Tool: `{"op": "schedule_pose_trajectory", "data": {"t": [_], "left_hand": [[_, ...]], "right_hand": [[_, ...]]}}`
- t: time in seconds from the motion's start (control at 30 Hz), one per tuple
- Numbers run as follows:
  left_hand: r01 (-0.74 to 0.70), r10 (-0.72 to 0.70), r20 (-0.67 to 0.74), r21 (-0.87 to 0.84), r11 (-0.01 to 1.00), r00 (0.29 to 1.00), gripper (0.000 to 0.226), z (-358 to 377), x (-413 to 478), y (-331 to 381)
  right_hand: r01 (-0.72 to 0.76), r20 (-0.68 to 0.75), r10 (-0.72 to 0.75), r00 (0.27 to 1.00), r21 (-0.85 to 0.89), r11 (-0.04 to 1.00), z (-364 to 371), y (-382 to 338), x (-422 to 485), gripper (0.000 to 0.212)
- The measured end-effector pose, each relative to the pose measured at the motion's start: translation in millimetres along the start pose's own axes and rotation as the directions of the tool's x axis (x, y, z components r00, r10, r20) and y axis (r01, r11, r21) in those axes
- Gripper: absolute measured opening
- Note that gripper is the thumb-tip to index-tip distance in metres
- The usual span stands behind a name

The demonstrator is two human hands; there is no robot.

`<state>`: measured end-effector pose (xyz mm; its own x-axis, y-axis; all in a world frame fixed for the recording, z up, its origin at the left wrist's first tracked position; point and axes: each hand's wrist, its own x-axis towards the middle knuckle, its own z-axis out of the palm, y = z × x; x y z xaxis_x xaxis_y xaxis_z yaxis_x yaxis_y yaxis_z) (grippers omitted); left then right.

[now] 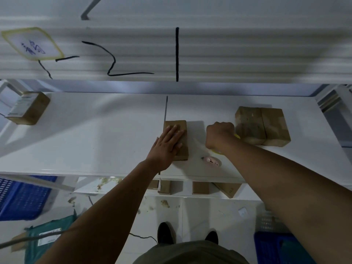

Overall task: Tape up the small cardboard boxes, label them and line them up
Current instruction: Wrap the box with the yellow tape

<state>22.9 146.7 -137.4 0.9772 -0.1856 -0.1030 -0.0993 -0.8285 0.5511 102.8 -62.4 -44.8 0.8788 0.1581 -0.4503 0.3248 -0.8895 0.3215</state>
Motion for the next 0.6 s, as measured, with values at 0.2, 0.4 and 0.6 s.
{"op": "schedule_pose_trajectory", "data": {"t": [0.2,0.4,0.6], "left_hand": [[-0.082,0.081,0.041,0.028,0.996,0.996,0.055,-14.6,3.5,1.3],[-0.02,0.018,0.029,0.053,0.998,0.999,0.056,-14.0,-9.2,5.0],[-0.013,0.011,0.026,0.046,0.999,1.0,0.056,-11.3,-10.8,3.8]], "right_hand": [[0.132,-0.19,-0.091,0.978,0.215,0.968,18.4,13.7,-1.8,0.031],[0.407,-0.614,-0.147,0.775,0.308,0.86,31.7,18.1,-23.9,0.014],[0.273,-0.38,-0.134,0.915,0.339,0.901,58.0,4.6,-51.1,0.02]]}}
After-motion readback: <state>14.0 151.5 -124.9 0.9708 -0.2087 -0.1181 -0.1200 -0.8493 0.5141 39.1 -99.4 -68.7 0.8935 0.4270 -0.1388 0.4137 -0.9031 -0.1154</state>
